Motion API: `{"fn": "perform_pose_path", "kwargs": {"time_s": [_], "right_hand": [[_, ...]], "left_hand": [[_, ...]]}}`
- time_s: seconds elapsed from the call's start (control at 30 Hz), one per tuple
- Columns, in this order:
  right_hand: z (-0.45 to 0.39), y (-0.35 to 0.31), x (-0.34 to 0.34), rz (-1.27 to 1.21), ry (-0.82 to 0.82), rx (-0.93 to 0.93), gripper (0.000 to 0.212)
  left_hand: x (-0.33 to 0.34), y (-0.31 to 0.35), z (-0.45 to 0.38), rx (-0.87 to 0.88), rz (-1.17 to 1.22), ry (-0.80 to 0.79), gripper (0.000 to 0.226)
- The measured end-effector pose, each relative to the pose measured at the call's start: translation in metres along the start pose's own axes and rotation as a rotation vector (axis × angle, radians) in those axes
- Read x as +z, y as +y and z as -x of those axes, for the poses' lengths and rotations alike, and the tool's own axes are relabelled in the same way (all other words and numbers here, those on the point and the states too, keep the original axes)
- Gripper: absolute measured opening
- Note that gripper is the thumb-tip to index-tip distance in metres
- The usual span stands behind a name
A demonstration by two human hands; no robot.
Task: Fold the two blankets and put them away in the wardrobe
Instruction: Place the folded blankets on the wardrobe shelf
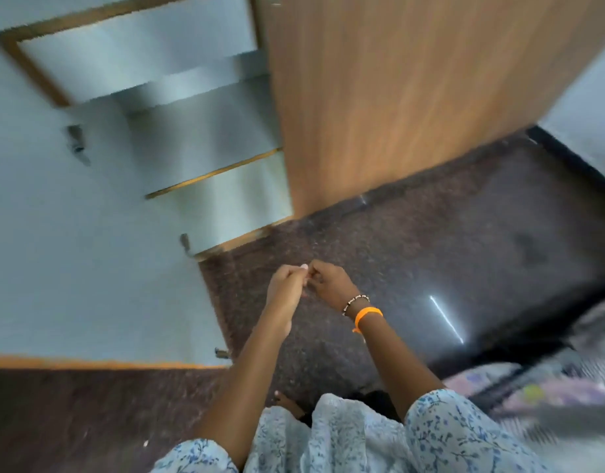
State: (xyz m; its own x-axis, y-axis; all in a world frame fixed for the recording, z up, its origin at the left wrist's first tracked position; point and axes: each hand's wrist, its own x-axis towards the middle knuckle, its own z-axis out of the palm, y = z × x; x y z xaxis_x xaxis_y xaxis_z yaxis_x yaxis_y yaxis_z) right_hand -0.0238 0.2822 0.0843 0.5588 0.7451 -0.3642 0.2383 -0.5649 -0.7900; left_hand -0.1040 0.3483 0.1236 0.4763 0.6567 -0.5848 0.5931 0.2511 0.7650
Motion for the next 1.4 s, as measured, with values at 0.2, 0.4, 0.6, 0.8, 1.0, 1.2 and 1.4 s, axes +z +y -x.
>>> {"fn": "perform_pose_path", "kwargs": {"time_s": [0.2, 0.4, 0.6, 0.8, 1.0, 1.2, 1.4], "right_hand": [[0.073, 0.126, -0.11, -0.217, 0.333, 0.37, 0.012], [0.18, 0.254, -0.141, -0.564, 0.733, 0.75, 0.025], [0.282, 0.338, -0.108, -0.742, 1.032, 1.088, 0.015], [0.364, 0.403, -0.041, -0.622, 1.231, 1.449, 0.041], [0.426, 0.459, 0.009, -0.644, 1.335, 1.605, 0.078], [0.464, 0.504, 0.036, -0.999, 1.512, 1.35, 0.097], [0.474, 0.519, 0.032, -1.112, 1.505, 1.285, 0.069]], "left_hand": [[0.17, 0.022, 0.02, 0.099, -0.368, -0.393, 0.015], [0.307, -0.004, 0.067, 0.239, -0.817, -0.736, 0.019], [0.382, -0.073, 0.115, 0.263, -1.205, -1.141, 0.015], [0.446, -0.157, 0.127, 0.195, -1.365, -1.294, 0.044], [0.496, -0.207, 0.112, 0.452, -1.379, -1.033, 0.083], [0.519, -0.237, 0.083, 0.052, -1.069, -1.14, 0.073], [0.524, -0.236, 0.071, -0.122, -1.024, -1.147, 0.089]]}}
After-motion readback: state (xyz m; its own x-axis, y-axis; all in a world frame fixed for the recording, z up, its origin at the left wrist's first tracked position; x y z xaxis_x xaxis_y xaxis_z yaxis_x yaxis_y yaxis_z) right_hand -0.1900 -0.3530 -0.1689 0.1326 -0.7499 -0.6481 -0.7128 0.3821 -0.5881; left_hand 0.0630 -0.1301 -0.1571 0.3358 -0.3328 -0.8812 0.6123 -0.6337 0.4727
